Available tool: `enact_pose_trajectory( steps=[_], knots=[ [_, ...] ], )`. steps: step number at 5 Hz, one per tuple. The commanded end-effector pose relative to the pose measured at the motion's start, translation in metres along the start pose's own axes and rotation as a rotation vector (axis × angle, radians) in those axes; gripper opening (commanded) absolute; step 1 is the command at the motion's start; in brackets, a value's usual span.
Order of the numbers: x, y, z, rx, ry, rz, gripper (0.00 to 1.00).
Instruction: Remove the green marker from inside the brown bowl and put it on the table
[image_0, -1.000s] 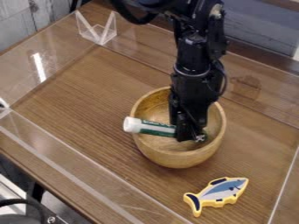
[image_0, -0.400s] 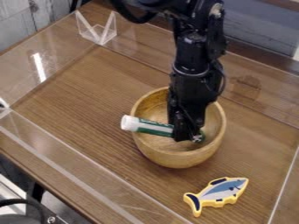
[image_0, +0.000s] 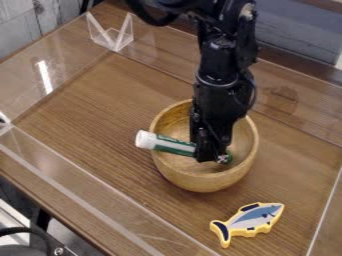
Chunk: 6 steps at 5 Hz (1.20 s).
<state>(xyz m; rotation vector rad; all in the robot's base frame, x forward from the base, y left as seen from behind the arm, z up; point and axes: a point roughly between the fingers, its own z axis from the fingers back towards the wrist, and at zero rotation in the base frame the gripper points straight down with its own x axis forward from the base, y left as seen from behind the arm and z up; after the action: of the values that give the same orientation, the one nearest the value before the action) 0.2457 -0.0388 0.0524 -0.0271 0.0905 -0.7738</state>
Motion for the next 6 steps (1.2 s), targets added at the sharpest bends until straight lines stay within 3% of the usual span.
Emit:
enact_pose_trajectory(
  steps=[1, 6],
  knots=[
    [0.0057, 0.0084, 0.0222, 0.050, -0.059, -0.004, 0.00],
    [0.0004, 0.0101, 0.0268, 0.045, -0.045, -0.042, 0.00]
  ],
)
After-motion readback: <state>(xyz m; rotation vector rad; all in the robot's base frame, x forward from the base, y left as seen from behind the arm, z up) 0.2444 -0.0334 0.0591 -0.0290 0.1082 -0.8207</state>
